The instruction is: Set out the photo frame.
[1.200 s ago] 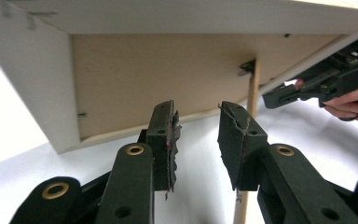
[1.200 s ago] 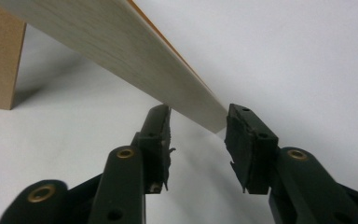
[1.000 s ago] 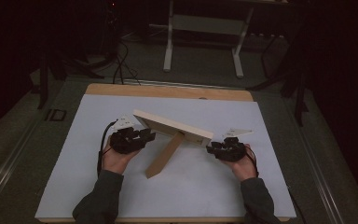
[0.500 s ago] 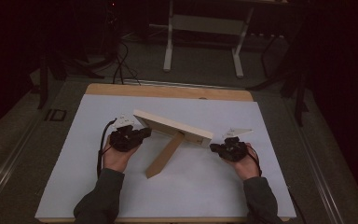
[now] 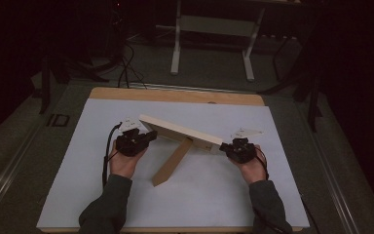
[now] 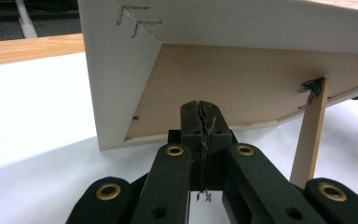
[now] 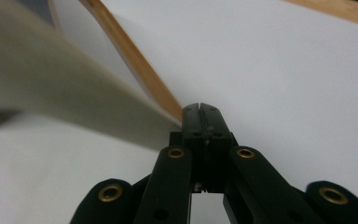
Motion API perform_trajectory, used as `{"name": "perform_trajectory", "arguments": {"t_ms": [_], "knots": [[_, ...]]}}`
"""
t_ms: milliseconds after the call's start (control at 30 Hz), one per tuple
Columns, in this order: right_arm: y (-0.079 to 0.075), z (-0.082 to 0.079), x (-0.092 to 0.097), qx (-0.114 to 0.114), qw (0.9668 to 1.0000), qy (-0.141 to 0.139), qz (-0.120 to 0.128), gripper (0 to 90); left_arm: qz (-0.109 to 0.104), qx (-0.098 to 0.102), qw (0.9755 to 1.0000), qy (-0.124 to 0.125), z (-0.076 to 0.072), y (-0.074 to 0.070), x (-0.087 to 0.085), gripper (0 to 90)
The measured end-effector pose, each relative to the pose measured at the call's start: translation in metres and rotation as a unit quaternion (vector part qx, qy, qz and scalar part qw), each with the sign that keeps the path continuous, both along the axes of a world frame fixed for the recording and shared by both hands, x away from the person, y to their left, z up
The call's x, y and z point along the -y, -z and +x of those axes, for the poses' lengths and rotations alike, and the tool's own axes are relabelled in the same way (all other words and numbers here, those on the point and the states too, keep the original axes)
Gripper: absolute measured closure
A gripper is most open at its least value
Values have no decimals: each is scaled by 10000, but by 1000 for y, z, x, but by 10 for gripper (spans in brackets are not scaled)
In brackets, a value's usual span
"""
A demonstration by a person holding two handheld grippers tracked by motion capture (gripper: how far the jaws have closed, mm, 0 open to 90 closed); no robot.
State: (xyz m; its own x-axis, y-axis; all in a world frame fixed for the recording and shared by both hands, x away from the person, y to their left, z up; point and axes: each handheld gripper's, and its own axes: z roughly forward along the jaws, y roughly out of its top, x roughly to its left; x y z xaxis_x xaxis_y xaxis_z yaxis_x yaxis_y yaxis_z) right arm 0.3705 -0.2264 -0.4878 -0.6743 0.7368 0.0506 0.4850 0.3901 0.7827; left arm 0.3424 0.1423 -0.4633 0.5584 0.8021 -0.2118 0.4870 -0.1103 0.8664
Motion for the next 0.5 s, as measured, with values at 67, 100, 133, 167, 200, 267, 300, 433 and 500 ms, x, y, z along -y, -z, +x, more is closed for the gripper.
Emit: {"name": "perform_trajectory", "arguments": {"t_ms": [67,100,133,167,200,267,300,433,500], "knots": [[-1,1,-2,43,10000,35,24,900,2,-4,10000,-12,1,1,1,900],[-1,2,-2,45,10000,38,24,900,-6,-1,10000,-18,2,1,1,900],[-1,2,-2,46,10000,23,44,900,3,-7,10000,-14,2,1,2,900],[0,2,-2,47,10000,25,69,900,10,-17,10000,-19,3,1,2,900],[0,2,-1,34,9999,26,128,900,13,-20,10000,-22,3,1,3,900],[0,3,0,36,9998,30,185,900,-10,-21,10000,-16,4,1,3,900],[0,3,0,37,9997,36,227,900,7,-13,10000,-17,4,0,4,900],[0,5,1,22,9992,44,394,900,6,-26,10000,-12,7,-2,6,900],[1,6,2,5,9990,41,453,900,10,-25,10000,-1,8,-3,8,900]]}}
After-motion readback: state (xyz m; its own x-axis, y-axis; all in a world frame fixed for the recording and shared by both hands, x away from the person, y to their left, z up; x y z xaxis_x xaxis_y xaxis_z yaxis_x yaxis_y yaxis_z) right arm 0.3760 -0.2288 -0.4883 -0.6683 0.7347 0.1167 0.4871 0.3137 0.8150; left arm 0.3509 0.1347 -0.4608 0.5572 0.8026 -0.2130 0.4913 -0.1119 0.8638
